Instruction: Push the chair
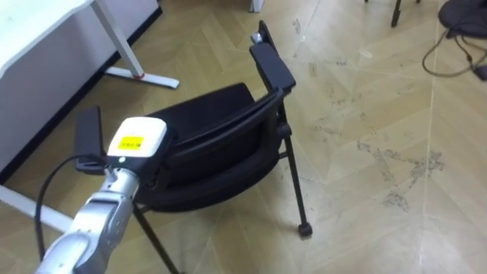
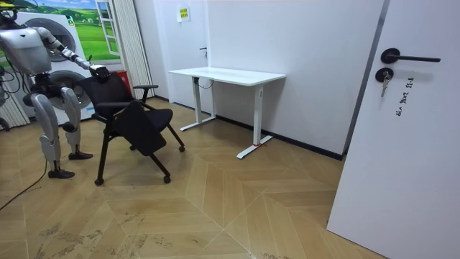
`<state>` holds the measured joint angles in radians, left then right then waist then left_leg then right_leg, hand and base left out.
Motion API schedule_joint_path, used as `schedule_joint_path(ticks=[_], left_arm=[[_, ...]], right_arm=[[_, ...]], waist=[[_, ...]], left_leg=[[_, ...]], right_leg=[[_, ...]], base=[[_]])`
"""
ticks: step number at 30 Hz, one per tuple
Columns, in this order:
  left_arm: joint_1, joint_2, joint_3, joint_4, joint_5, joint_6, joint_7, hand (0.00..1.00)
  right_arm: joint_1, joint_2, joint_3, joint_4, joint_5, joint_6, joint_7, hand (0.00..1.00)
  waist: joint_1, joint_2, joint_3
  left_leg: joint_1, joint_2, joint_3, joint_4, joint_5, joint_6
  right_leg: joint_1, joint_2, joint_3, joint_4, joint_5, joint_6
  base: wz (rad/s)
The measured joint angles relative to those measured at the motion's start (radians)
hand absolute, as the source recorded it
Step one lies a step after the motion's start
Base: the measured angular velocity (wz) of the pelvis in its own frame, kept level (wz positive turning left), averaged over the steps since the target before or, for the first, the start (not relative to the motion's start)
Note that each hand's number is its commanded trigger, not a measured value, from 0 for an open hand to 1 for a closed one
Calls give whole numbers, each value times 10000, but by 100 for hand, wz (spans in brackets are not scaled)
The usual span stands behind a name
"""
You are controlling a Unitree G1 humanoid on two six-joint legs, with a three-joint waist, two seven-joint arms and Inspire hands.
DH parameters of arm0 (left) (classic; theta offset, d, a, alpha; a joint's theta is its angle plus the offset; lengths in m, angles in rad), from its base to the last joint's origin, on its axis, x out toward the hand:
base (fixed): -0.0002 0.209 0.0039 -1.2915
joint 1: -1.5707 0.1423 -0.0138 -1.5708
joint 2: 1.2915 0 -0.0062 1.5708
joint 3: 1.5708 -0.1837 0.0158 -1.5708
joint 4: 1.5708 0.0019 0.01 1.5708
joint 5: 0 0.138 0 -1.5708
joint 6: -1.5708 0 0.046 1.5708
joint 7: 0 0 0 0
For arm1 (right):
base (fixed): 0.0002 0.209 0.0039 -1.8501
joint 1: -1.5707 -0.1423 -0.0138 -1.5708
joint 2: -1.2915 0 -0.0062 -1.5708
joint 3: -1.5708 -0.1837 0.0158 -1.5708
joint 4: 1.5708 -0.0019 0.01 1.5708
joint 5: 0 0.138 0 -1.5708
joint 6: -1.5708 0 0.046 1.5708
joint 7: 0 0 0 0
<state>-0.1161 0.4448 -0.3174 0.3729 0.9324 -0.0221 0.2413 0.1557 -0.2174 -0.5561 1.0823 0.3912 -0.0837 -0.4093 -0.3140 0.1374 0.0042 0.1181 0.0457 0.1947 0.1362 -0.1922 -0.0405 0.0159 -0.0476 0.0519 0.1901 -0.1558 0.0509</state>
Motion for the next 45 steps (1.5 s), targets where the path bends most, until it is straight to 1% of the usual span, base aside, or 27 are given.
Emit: schedule_joint_path(ticks=[1, 3, 4, 6, 8, 10, 12, 13, 14, 15, 17, 18, 20, 21, 23, 24, 25, 26, 28, 31, 32, 36, 37, 40, 42, 43, 45], left_arm=[[35, 60, 0, 52, -44, -54, 154, 100], [112, 243, 1, 57, -146, -197, 299, 100], [116, 399, 1, 57, -288, -341, 344, 100], [116, 440, 7, 59, -355, -385, 495, 100], [229, 455, 338, 203, -316, -668, 621, 100], [302, 454, 505, 207, -105, -709, 613, 100], [302, 454, 682, 208, -61, -800, 601, 100], [304, 454, 836, 208, -56, -905, 597, 100], [303, 455, 891, 204, 15, -928, 598, 100], [302, 455, 918, 204, 50, -933, 597, 100], [297, 456, 935, 207, 41, -943, 594, 100], [294, 455, 934, 209, 40, -940, 576, 100], [250, 445, 924, 297, 29, -958, 550, 100], [238, 443, 921, 297, 28, -960, 547, 100], [27, 436, 680, 388, -7, -956, 523, 100], [-35, 408, 617, 439, -29, -952, 519, 100], [-74, 300, 558, 472, -33, -905, 516, 100], [-165, 277, 508, 460, -32, -900, 522, 100], [-404, 263, 294, 460, -32, -936, 527, 100], [-602, 170, 70, 473, -32, -1013, 528, 100], [-647, 57, 36, 475, -32, -1020, 527, 100], [-685, -18, -54, 482, -30, -1139, 533, 100], [-712, -105, -63, 478, -30, -1142, 559, 100], [-770, -143, -116, 394, 1, -1176, 541, 100], [-798, -156, -123, 366, 27, -1248, 488, 100], [-808, -153, -124, 366, 31, -1304, 463, 100], [-851, -153, -160, 353, 62, -1337, 460, 100]], right_arm=[[81, 38, -279, -520, -32, -161, -482, 0], [250, 175, -793, -1525, -168, -327, -1198, 0], [329, 252, -1095, -2095, -387, -444, -1713, 0], [501, 296, -1264, -3206, -505, -522, -2671, 0], [663, 293, -1455, -4767, -1756, -833, -3890, 0], [719, 268, -1520, -5867, -2910, -1191, -4616, 0], [730, 256, -1441, -7280, -4048, -1318, -5190, 0], [699, 233, -1320, -8062, -4882, -1511, -5439, 0], [647, 206, -1150, -8723, -5496, -1594, -5624, 0], [601, 177, -1013, -9119, -5686, -1593, -5696, 0], [305, -161, -214, -10779, -6644, -1579, -5866, 0], [167, -288, -21, -11115, -7008, -1583, -5856, 0], [-600, -932, 871, -11906, -7979, -1623, -5795, 0], [-805, -1057, 1098, -12046, -8061, -1620, -5758, 0], [-1392, -1356, 2224, -12513, -8364, -1599, -5562, 0], [-1539, -1375, 2522, -12514, -8481, -1550, -5472, 0], [-1684, -1367, 3188, -12511, -8674, -1458, -5182, 0], [-1786, -1370, 3863, -12513, -8729, -1392, -4749, 0], [-1888, -1372, 4624, -12512, -8766, -1279, -4119, 0], [-2258, -1372, 5593, -12322, -8768, -1116, -3306, 0], [-2437, -1372, 5834, -12128, -8778, -1107, -3022, 0], [-3035, -1376, 6551, -11321, -9027, -962, -2152, 0], [-3073, -1374, 6691, -11212, -9103, -966, -1864, 0], [-3079, -1314, 7098, -10798, -9395, -888, -1103, 0], [-3143, -1311, 7352, -10579, -9714, -889, -754, 0], [-3232, -1311, 7557, -10398, -9854, -887, -510, 0], [-3445, -1309, 7847, -10183, -10011, -887, -176, 0]], waist=[[-46, -1, -9], [-148, 27, -76], [-162, 11, -89], [-131, -26, -106], [-124, -53, -108], [-173, -115, -103], [-150, -175, -87], [-127, -276, -50], [-72, -425, -78], [-51, -481, -89], [43, -584, -96], [53, -584, -96], [179, -622, -85], [228, -625, -86], [502, -644, -67], [608, -670, -41], [799, -710, -23], [984, -789, 40], [1228, -844, 74], [1637, -866, 87], [1760, -875, 95], [1945, -994, 158], [2040, -1031, 174], [2202, -1131, 147], [2307, -1151, 145], [2375, -1186, 134], [2379, -1209, 133]], left_leg=[[-39, 1, 45, 5, 0, 0], [-190, -1, 63, 15, 0, 0], [-277, -2, 64, 27, 0, 0], [-459, -8, 73, 156, -1, 2], [-608, -10, 81, 298, -16, 28], [-620, -9, 108, 339, -16, 27], [-722, -10, 206, 366, -16, 28], [-749, -15, 213, 370, -16, 28], [-730, -15, 227, 364, -16, 27], [-713, -15, 246, 365, -16, 27], [-640, -18, 468, 353, -16, 27], [-629, -25, 471, 351, -16, 27], [-528, -36, 523, 308, -16, 27], [-516, -35, 526, 308, -16, 27], [-454, -7, 494, 295, -16, 28], [-366, 6, 496, 273, -16, 28], [-228, 53, 503, 254, -16, 28], [-164, 99, 503, 247, -16, 27], [-190, 148, 475, 242, -16, 27], [-160, 168, 411, 200, -16, 27], [-105, 168, 410, 144, -16, 27], [119, 186, 374, 27, -16, 27], [146, 190, 321, -1, -16, 27], [149, 216, 194, -7, -16, 27], [125, 243, 93, -9, -16, 27], [128, 277, -59, -7, -16, 27], [119, 310, -191, -7, -16, 26]], right_leg=[[-42, 0, 10, 8, 0, 0], [-212, -8, 17, 63, -3, 4], [-354, -12, 28, 160, -6, 9], [-561, -19, 67, 321, -6, 9], [-721, -22, 113, 451, -6, 9], [-732, -18, 135, 472, -11, 12], [-897, -20, 197, 547, -15, 15], [-969, -16, 228, 618, -17, 16], [-1029, 2, 278, 700, -41, 18], [-1034, 9, 301, 706, -41, 17], [-1059, 10, 401, 693, -19, 30], [-1058, 9, 431, 688, -13, 38], [-1017, 23, 514, 695, 7, 45], [-1017, 32, 529, 687, 11, 42], [-964, 60, 537, 687, 37, 21], [-905, 82, 550, 692, 41, 14], [-823, 145, 551, 684, 59, -15], [-779, 187, 500, 671, 77, -44], [-778, 200, 281, 634, 98, -78], [-774, 219, 207, 633, 105, -90], [-745, 216, 134, 633, 106, -92], [-440, 205, -143, 472, 112, -102], [-400, 199, -262, 434, 118, -110], [-368, 207, -381, 375, 125, -122], [-358, 203, -612, 366, 134, -136], [-345, 207, -860, 366, 150, -163], [-324, 213, -1037, 366, 152, -170]], base=[[0], [0], [0], [-5], [-8], [-7], [-8], [-10], [-9], [-11], [-14], [-14], [-12], [-8], [-6], [-13], [-18], [-16], [5], [0], [-5], [4], [6], [5], [0], [7], [14]])
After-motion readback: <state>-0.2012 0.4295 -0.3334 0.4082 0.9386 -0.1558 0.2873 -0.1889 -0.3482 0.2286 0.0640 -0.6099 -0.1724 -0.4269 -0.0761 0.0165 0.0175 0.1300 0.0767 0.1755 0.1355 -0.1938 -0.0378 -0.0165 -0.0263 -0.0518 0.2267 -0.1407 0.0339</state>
